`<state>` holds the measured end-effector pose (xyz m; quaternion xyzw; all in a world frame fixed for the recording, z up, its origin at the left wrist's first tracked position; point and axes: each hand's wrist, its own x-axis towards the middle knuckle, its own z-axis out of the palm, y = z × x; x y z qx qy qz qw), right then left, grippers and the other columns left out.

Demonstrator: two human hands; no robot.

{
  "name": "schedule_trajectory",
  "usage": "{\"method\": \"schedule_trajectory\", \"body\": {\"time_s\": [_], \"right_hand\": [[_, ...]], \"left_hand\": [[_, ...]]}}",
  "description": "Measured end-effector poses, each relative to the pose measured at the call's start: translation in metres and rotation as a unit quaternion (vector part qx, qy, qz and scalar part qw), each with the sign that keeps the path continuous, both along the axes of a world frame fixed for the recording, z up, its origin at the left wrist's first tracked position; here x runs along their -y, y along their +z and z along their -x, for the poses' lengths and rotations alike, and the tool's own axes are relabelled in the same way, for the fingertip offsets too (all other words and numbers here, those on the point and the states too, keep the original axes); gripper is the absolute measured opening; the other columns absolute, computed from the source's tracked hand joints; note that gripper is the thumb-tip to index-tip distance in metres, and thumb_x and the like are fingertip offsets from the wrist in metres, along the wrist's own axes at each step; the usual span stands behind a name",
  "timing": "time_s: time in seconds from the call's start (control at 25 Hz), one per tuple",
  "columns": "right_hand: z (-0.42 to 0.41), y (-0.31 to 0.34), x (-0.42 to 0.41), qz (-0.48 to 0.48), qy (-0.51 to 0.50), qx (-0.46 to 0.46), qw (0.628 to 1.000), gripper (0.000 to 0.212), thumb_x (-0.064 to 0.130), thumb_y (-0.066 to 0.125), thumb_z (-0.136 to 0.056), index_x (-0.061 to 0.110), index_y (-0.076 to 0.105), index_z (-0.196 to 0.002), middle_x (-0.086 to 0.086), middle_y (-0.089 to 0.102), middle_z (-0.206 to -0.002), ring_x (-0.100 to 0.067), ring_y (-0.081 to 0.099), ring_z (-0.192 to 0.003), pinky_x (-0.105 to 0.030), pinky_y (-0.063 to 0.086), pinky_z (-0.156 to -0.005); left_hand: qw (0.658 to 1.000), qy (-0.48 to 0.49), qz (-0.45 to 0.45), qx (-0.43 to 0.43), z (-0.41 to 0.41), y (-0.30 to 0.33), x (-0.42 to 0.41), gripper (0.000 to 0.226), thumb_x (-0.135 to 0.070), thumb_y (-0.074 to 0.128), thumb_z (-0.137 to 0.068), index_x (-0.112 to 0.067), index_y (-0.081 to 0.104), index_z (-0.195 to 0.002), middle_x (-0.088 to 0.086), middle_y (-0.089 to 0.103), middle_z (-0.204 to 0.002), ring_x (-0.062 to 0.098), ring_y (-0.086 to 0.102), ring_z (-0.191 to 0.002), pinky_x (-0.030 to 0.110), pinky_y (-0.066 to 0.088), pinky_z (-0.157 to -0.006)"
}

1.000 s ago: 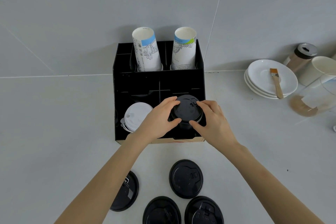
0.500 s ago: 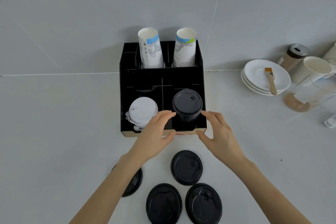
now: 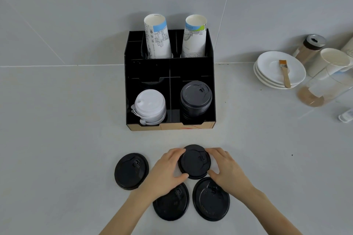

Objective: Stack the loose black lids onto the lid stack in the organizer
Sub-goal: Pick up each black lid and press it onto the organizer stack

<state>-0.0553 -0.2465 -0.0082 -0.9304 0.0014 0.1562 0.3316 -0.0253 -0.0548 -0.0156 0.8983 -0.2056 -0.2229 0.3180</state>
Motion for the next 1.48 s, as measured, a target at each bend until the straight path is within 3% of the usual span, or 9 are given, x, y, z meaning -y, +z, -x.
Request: {"method": "schedule_trajectory", "body": {"time_s": [0.32, 0.44, 0.64, 0.92, 1.08, 1.24, 1.4, 1.48], "right_hand": [[0.002, 0.0, -0.004, -0.016, -0.006, 0.011, 1.0, 0.054, 0.016, 0.058, -0.08, 0.021, 0.036, -0.129, 0.002, 0.044, -0.131, -0.017, 0.045, -0.117, -0.028, 0.039, -0.099], [0.002, 0.004, -0.006, -0.039, -0.002, 0.02, 0.999, 0.055, 0.016, 0.059, -0.08, 0.02, 0.035, -0.129, 0.002, 0.043, -0.132, -0.014, 0.046, -0.118, -0.019, 0.035, -0.097], [-0.001, 0.025, -0.006, -0.079, -0.008, 0.056, 0.995, 0.057, 0.019, 0.063, -0.079, 0.024, 0.035, -0.129, 0.012, 0.04, -0.124, 0.0, 0.041, -0.108, 0.008, 0.023, -0.085], [-0.027, 0.068, -0.001, -0.098, -0.031, 0.137, 0.985, 0.057, 0.018, 0.063, -0.081, 0.023, 0.036, -0.131, 0.017, 0.038, -0.124, 0.001, 0.038, -0.107, 0.013, 0.019, -0.082], [-0.049, 0.079, 0.003, -0.092, -0.039, 0.166, 0.981, 0.058, 0.015, 0.063, -0.08, 0.018, 0.036, -0.131, 0.007, 0.043, -0.131, -0.007, 0.041, -0.108, 0.011, 0.021, -0.082], [-0.071, 0.08, 0.008, -0.085, -0.051, 0.179, 0.979, 0.06, 0.016, 0.064, -0.08, 0.017, 0.034, -0.132, -0.002, 0.043, -0.138, -0.017, 0.046, -0.117, -0.005, 0.025, -0.091], [-0.092, 0.075, 0.013, -0.094, -0.055, 0.168, 0.98, 0.06, 0.02, 0.063, -0.08, 0.02, 0.033, -0.132, 0.0, 0.043, -0.138, -0.011, 0.044, -0.113, -0.005, 0.026, -0.089], [-0.101, 0.072, 0.016, -0.096, -0.053, 0.156, 0.982, 0.06, 0.023, 0.063, -0.081, 0.021, 0.033, -0.132, 0.001, 0.042, -0.138, -0.011, 0.043, -0.118, -0.012, 0.03, -0.095]], "left_hand": [[0.999, 0.019, -0.023, 0.04, 0.009, -0.006, 0.006, 0.057, -0.028, 0.05, -0.086, -0.024, 0.023, -0.135, -0.006, 0.023, -0.147, 0.012, 0.024, -0.13, 0.025, 0.022, -0.108], [0.998, 0.033, -0.014, 0.045, 0.01, -0.003, 0.005, 0.056, -0.029, 0.051, -0.086, -0.024, 0.024, -0.135, -0.006, 0.025, -0.146, 0.011, 0.025, -0.13, 0.022, 0.022, -0.106], [0.995, 0.044, 0.032, 0.087, 0.001, 0.017, -0.004, 0.054, -0.034, 0.053, -0.084, -0.026, 0.029, -0.132, -0.009, 0.031, -0.141, 0.006, 0.028, -0.124, 0.016, 0.021, -0.101], [0.98, 0.064, 0.091, 0.166, -0.03, 0.058, 0.003, 0.052, -0.032, 0.058, -0.082, -0.021, 0.038, -0.128, -0.004, 0.039, -0.136, 0.002, 0.032, -0.12, 0.008, 0.017, -0.097], [0.974, 0.062, 0.082, 0.2, -0.053, 0.072, 0.013, 0.052, -0.029, 0.059, -0.082, -0.017, 0.039, -0.128, 0.002, 0.042, -0.135, 0.012, 0.035, -0.122, 0.006, 0.014, -0.094], [0.974, 0.072, 0.074, 0.201, -0.075, 0.077, 0.023, 0.052, -0.028, 0.059, -0.081, -0.016, 0.039, -0.128, 0.002, 0.041, -0.137, 0.015, 0.036, -0.123, 0.008, 0.016, -0.093], [0.975, 0.087, 0.067, 0.194, -0.094, 0.077, 0.029, 0.051, -0.027, 0.059, -0.082, -0.016, 0.04, -0.128, 0.002, 0.041, -0.138, 0.017, 0.035, -0.125, 0.012, 0.018, -0.095], [0.976, 0.092, 0.062, 0.189, -0.102, 0.074, 0.032, 0.05, -0.027, 0.058, -0.082, -0.016, 0.04, -0.128, 0.001, 0.041, -0.139, 0.018, 0.034, -0.126, 0.012, 0.017, -0.094]]}}
